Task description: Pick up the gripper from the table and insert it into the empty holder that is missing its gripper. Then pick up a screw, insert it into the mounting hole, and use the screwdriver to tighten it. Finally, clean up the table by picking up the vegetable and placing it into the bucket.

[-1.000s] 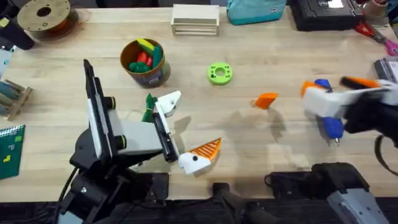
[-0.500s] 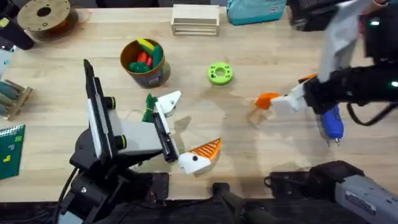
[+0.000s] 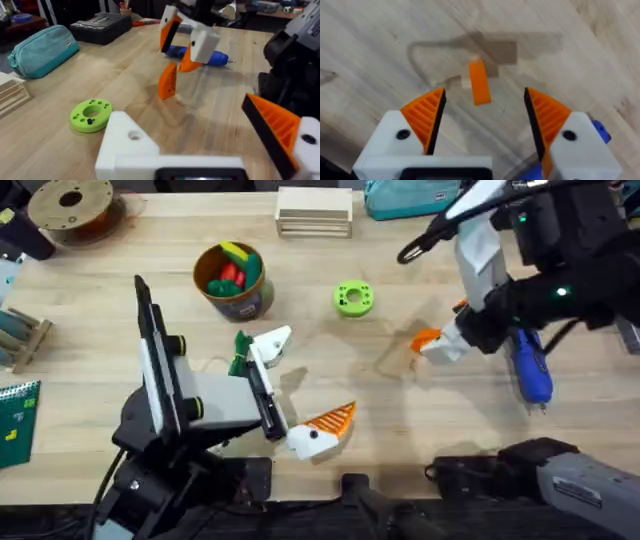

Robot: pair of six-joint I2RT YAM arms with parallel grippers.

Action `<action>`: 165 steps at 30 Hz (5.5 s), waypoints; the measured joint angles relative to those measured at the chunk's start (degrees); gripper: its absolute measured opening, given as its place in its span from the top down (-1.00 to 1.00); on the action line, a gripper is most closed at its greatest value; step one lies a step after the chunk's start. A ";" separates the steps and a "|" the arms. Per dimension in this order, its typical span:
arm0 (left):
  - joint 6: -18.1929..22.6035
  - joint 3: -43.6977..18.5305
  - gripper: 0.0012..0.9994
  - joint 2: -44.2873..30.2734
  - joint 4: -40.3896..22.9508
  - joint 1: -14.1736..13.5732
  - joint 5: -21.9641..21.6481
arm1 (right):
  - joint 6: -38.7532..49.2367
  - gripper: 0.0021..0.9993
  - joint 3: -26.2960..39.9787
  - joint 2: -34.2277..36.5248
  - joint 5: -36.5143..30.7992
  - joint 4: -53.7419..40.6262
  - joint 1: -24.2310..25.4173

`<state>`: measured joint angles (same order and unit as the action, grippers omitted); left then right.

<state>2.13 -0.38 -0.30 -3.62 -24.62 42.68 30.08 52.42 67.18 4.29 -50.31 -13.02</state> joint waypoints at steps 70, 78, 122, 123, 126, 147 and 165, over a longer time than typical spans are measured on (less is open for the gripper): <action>-0.02 0.00 -0.97 0.00 0.00 0.00 -0.02 | -75.59 0.97 -15.58 5.64 63.38 52.54 -8.00; -0.14 0.00 -0.97 0.00 0.01 0.00 0.00 | -79.06 0.97 -15.57 5.82 64.59 53.40 -8.00; -9.88 -0.11 -0.98 -0.02 -0.07 1.31 -6.80 | -100.45 0.92 -14.97 21.83 56.52 84.02 -18.56; -9.88 -0.13 -0.98 -0.02 -0.08 1.31 -6.83 | -100.55 0.85 -14.97 21.84 56.50 84.00 -18.61; -9.45 -0.14 -0.98 -0.02 -0.01 1.30 -6.22 | -100.75 0.44 -14.97 21.96 56.33 83.56 -18.95; -6.82 -0.17 -0.98 0.00 -0.24 -0.11 -0.26 | -101.02 -0.66 -14.99 23.43 61.63 83.13 -15.79; -6.82 -0.17 -0.98 0.00 -0.24 -0.11 0.00 | -96.41 -0.55 -14.99 23.41 71.37 76.93 -13.40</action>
<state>-4.69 -0.56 -0.30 -3.86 -24.73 42.68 -66.33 37.43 90.59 75.66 26.62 -26.41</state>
